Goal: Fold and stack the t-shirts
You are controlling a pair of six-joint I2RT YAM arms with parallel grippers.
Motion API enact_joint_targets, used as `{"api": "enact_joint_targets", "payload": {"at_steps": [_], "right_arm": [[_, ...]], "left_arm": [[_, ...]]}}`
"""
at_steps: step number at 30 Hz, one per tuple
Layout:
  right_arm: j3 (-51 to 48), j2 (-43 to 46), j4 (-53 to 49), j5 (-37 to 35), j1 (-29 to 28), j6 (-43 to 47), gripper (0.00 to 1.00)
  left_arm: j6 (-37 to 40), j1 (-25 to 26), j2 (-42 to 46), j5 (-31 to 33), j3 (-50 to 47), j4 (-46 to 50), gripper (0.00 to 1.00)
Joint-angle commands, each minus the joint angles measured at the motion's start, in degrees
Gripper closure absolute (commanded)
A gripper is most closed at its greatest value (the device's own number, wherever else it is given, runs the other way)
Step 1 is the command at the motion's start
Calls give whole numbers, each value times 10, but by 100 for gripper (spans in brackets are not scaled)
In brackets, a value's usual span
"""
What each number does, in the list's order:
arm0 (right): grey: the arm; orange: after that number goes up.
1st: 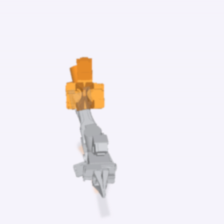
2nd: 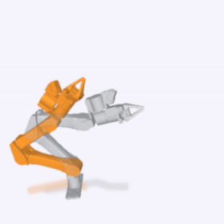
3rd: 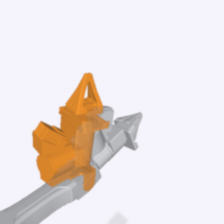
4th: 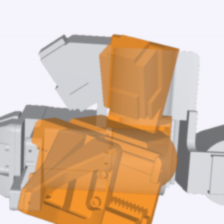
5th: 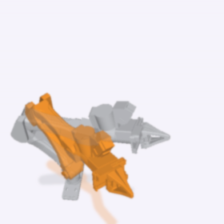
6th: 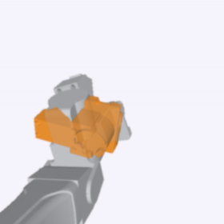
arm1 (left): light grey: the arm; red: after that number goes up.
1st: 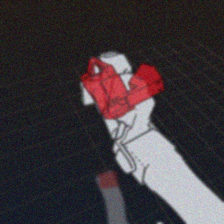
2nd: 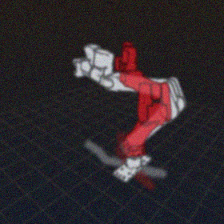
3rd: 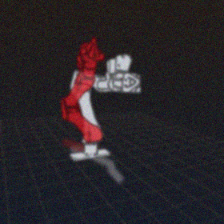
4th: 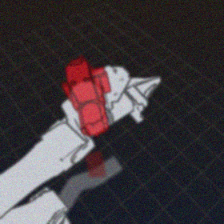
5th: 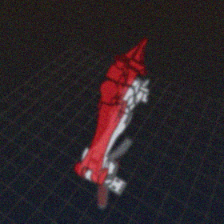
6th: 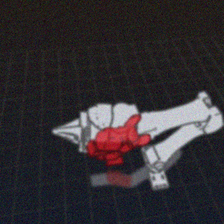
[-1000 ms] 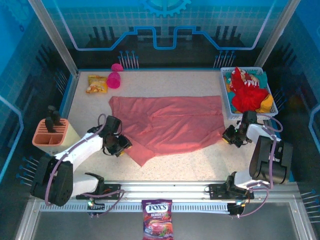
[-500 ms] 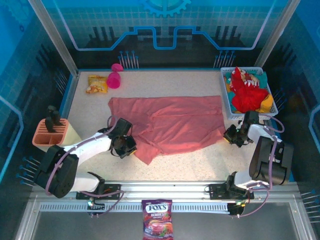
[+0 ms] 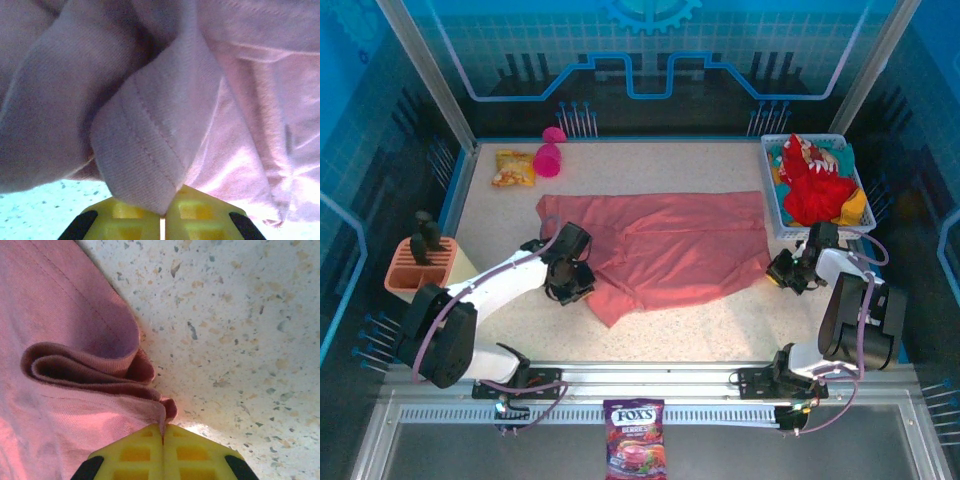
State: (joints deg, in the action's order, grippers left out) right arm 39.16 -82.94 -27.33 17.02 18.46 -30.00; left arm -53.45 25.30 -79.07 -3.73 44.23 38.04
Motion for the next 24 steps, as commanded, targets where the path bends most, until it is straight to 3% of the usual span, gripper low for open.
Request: {"api": "enact_joint_targets", "payload": {"at_steps": [1, 3, 5, 10, 15, 19, 24], "right_arm": [[17, -4, -26, 10, 10, 20, 100], [12, 1, -31, 3, 10, 21, 95], [6, 9, -28, -3, 10, 20, 75], [2, 13, -28, 1, 9, 19, 59], [-7, 10, -19, -10, 9, 18, 60], [-11, 2, -10, -3, 9, 16, 71], [-20, 6, -15, 3, 7, 23, 76]], "left_arm": [[30, 3, 12, 12, 7, 64, 91], [38, -2, 22, 21, -3, 79, 92], [48, -17, 35, 18, -12, 88, 92], [70, -52, 66, 7, -4, 104, 94], [79, -60, 74, -4, 13, 114, 95], [75, -60, 77, -24, 17, 112, 95], [68, -60, 90, -34, 15, 105, 87]]}}
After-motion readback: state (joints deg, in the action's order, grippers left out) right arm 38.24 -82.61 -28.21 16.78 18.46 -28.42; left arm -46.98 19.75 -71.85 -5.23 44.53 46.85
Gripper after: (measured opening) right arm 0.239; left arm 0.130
